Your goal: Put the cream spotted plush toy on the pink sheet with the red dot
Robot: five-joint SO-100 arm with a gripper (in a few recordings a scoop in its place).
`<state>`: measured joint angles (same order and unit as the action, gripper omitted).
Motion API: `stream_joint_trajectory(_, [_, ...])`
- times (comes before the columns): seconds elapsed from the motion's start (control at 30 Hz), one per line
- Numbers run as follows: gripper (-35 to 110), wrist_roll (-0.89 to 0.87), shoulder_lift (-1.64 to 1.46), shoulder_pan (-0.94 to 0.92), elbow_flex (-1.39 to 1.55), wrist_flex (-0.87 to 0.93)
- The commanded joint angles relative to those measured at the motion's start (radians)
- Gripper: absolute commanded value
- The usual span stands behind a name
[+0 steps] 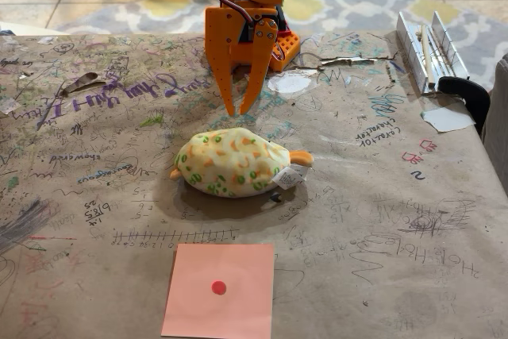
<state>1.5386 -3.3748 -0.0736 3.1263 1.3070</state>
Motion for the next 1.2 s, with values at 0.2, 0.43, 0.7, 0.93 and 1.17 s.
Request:
stream_joint_trajectory(0.2, [0, -0.163, 0.002, 0.156, -0.018, 0.018])
stream_joint_trajectory(0.43, [0, -0.158, 0.002, 0.149, -0.018, 0.018])
stream_joint_trajectory(0.7, [0, -0.149, 0.003, 0.146, -0.018, 0.018])
stream_joint_trajectory(0.93, [0, -0.140, 0.003, 0.147, -0.018, 0.018])
stream_joint_trajectory(1.17, [0, -0.133, 0.002, 0.138, -0.018, 0.018])
